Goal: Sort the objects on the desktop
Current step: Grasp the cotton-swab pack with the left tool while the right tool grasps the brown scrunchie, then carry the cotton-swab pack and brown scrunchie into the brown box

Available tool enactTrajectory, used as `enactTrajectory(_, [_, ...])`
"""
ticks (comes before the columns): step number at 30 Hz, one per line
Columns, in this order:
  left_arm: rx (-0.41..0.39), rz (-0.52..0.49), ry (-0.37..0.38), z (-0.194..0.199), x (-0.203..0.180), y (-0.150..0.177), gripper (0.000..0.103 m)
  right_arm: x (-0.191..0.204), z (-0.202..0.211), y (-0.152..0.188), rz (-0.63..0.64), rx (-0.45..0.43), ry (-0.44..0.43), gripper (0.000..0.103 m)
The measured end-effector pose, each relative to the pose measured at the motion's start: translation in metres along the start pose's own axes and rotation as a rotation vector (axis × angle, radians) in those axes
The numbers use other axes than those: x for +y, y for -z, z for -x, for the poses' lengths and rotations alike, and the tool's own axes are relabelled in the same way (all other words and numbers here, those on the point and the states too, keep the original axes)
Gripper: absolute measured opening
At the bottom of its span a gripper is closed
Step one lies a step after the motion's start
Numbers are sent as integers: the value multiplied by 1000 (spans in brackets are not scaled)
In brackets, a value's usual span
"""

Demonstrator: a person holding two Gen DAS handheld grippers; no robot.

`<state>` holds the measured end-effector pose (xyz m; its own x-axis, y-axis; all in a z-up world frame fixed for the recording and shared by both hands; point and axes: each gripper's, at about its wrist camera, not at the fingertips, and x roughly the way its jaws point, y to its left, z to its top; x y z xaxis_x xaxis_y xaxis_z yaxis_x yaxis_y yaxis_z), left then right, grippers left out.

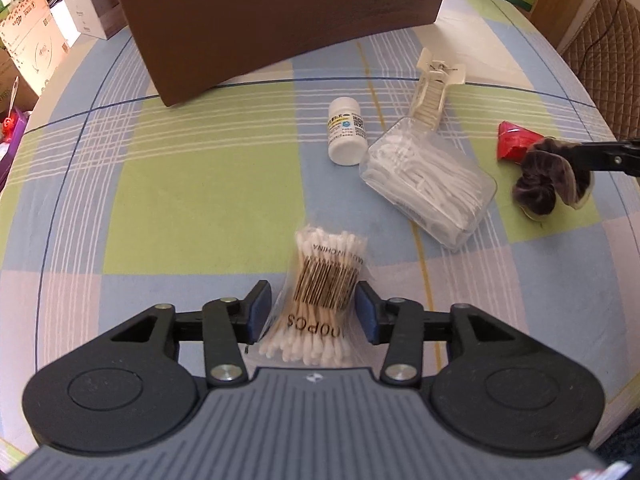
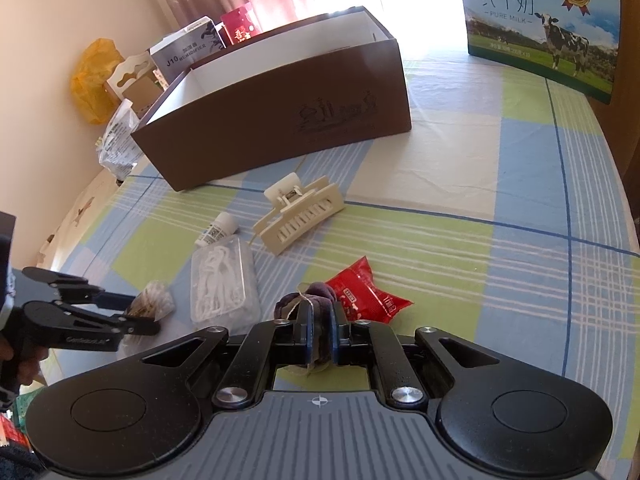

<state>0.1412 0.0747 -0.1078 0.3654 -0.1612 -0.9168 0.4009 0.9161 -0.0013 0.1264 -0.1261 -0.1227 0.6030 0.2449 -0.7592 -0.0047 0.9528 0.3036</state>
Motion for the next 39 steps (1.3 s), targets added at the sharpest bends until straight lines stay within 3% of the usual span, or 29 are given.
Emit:
enactTrajectory(3, [-12,-16,-10,-3,-2,-3,42,1,1,2,1,1,3,5])
enactTrajectory(6, [-21,-26,-5,-1,-4,-3,22,1,3,3,-5,-2,-1,5])
enactTrajectory(9, [-29,-26,-18,3,-6,-2,18,4,6,2,-2,-14,-10,5])
enactTrajectory(25, [-179,45,-39,60,1,-30,17,22,25,-26,59,-107,-51,5])
enactTrajectory(39, [-262,49,-25,81,1,-59,17,26,32,-52,108,-150,-65,5])
